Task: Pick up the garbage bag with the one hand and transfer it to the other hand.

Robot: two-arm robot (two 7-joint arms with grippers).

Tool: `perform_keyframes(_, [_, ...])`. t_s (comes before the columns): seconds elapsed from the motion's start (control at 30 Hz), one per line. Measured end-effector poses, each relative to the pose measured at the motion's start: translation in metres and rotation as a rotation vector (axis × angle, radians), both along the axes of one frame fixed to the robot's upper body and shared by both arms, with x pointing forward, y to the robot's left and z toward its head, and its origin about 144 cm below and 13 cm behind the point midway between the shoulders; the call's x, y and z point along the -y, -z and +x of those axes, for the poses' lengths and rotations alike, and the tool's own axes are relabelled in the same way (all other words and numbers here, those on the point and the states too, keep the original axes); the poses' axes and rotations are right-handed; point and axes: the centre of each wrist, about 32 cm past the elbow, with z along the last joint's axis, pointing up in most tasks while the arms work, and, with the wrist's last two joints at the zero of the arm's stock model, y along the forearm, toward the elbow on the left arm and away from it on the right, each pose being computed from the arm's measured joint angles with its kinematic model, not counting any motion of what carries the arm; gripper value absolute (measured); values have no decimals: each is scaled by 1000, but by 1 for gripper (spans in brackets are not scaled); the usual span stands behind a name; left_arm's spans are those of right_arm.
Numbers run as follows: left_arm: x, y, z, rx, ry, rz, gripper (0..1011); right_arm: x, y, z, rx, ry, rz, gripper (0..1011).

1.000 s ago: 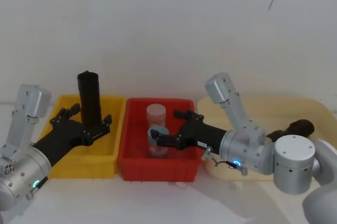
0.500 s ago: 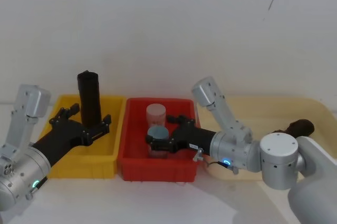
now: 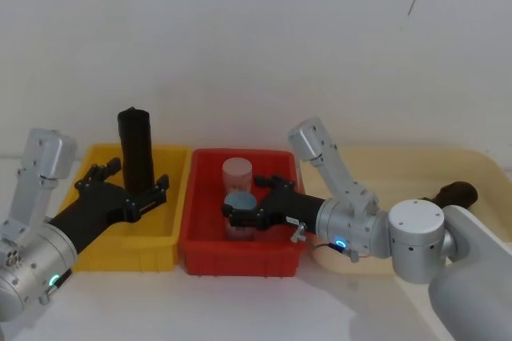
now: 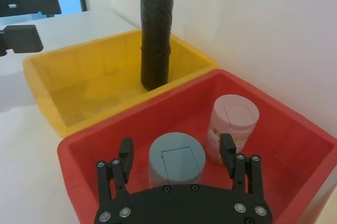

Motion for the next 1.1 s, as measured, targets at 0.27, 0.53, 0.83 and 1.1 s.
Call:
perform_keyframes(0.27, [0,0,0,0,0,0,1002,0,2,4,-15,6,19,1001])
perform_keyframes(0.53, [0,0,0,0,0,0,1001,-1,4,6,-45,1,38,1001])
perform_keyframes(0.83, [0,0,0,0,0,0,1001,-2,4,8,-76,-7,40,1001])
perform_keyframes(1.1, [0,0,0,0,0,0,1002,-2,4,9,-84,-13,31,866])
